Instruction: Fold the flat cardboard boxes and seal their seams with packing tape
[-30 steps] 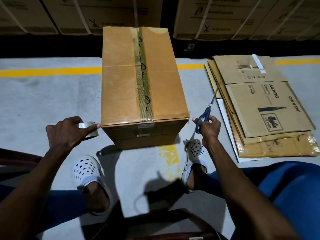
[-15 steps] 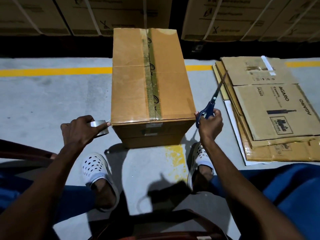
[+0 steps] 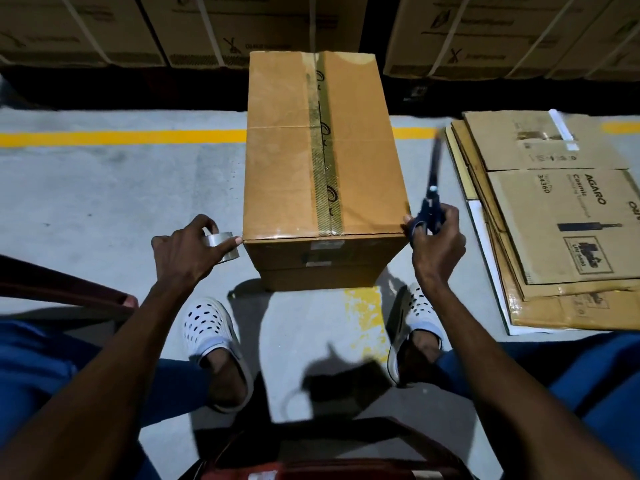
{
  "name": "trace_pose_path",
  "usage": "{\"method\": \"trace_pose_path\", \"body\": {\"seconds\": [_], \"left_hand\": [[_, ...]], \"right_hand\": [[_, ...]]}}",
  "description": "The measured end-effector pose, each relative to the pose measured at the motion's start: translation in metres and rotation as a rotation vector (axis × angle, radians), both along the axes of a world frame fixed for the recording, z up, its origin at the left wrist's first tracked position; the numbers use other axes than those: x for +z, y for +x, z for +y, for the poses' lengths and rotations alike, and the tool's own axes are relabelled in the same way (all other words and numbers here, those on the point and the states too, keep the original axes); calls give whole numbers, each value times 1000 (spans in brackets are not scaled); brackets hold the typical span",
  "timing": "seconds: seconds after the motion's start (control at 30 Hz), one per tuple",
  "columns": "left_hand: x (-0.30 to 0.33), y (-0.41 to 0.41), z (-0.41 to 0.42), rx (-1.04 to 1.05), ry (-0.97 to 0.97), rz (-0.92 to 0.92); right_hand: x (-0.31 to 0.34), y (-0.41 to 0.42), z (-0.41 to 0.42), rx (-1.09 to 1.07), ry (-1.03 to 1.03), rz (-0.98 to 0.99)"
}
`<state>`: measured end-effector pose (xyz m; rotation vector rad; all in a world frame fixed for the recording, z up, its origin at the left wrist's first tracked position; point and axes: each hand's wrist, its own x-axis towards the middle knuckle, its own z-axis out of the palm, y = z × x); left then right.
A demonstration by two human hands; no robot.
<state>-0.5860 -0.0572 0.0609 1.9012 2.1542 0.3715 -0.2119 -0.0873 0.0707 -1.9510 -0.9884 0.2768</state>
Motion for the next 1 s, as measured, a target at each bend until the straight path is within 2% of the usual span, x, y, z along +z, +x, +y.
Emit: {"method": "trace_pose_path", "body": {"seconds": [0.13, 0.27, 0.33, 0.43, 0.63, 0.87, 1.0], "left_hand": [[0, 0, -1, -25, 14, 15], [1, 0, 0, -21, 2, -2], [1, 0, 0, -9, -5, 5], [2, -2, 2, -6, 3, 35], [4, -5, 8, -62, -4, 63], [3, -11, 16, -165, -46, 110], [8, -11, 17, -253, -44, 142]], "right_hand": [[-6, -6, 4, 442, 11, -129], [-23, 8, 6, 761, 9, -410], [-32, 17, 6, 812, 34, -543], [-39, 22, 8, 813, 84, -622], [-43, 24, 11, 837, 136, -688], [-28, -37, 27, 1057, 327, -713], [-39, -56, 27, 1044, 295, -675]]}}
